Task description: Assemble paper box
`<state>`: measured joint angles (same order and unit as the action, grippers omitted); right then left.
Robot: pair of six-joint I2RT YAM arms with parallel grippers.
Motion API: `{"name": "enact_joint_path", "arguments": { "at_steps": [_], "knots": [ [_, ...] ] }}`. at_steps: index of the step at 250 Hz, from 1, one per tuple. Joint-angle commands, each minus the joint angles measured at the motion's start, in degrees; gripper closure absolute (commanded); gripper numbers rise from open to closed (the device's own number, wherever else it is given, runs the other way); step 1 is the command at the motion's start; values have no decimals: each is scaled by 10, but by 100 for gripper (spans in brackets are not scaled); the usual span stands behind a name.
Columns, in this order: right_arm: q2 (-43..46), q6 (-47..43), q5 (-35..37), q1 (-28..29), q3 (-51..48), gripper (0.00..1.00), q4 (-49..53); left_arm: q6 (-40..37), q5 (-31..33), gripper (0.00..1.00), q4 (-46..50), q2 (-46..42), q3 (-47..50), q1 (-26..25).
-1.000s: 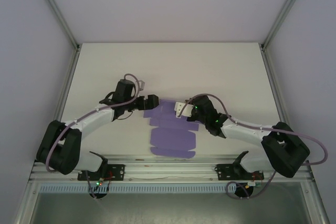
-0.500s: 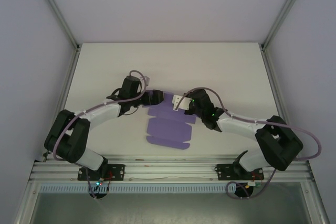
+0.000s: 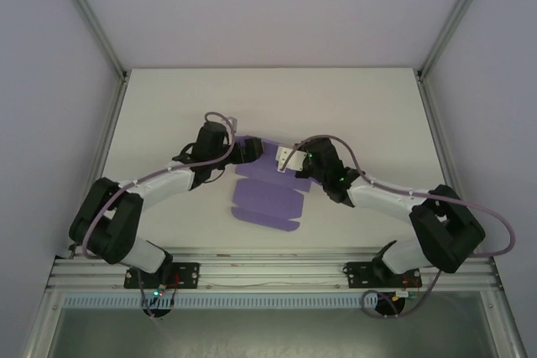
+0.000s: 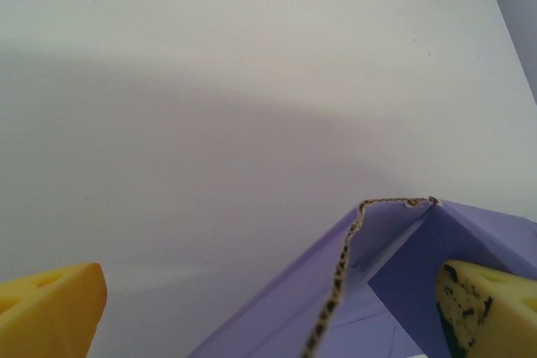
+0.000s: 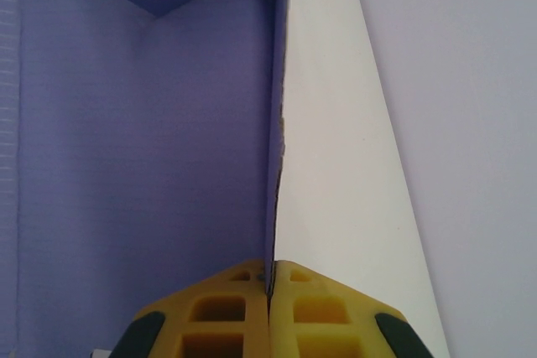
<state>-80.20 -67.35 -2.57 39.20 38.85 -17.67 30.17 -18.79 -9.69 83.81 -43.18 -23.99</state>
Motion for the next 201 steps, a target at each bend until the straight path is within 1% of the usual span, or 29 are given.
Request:
{"name": "enact_joint_path", "arguments": {
  "at_steps": [1, 26, 45, 60, 74, 84, 97, 113, 133, 153, 156, 164, 201],
  "knots": [
    [32, -14, -1, -3, 7, 100, -11, 8, 58, 0, 27, -59, 36, -2],
    [42, -14, -1, -7, 4, 100, -5, 5, 93, 0, 73, -118, 67, 0],
    [45, -11, 1, -9, 4, 100, -3, 6, 137, 0, 106, -161, 85, 2],
    [49, -11, -4, -10, 3, 100, 0, 11, 168, 0, 130, -183, 98, 9],
    [53, -12, -9, -12, 0, 100, -1, 12, 178, 0, 151, -191, 109, 23],
    [54, -10, -10, -14, -2, 100, -1, 27, 175, 0, 157, -189, 116, 38],
    [57, -5, -12, -16, -1, 100, 0, 27, 163, 0, 152, -182, 127, 61],
    [62, 6, -18, -20, 0, 100, 4, 22, 152, 0, 132, -166, 141, 82],
    [66, 30, -33, -26, 8, 100, 21, 17, 117, 0, 92, -146, 153, 104],
    [66, 45, -39, -28, 19, 100, 47, 17, 86, 0, 27, -131, 167, 111],
    [66, 47, -40, -29, 20, 100, 48, 4, 83, 0, 20, -129, 167, 111],
    [65, 50, -42, -30, 20, 100, 46, 2, 74, 0, 1, -121, 166, 111],
    [59, 68, -52, -33, 23, 100, 42, -15, 24, 0, -55, -68, 152, 111]
  ]
}}
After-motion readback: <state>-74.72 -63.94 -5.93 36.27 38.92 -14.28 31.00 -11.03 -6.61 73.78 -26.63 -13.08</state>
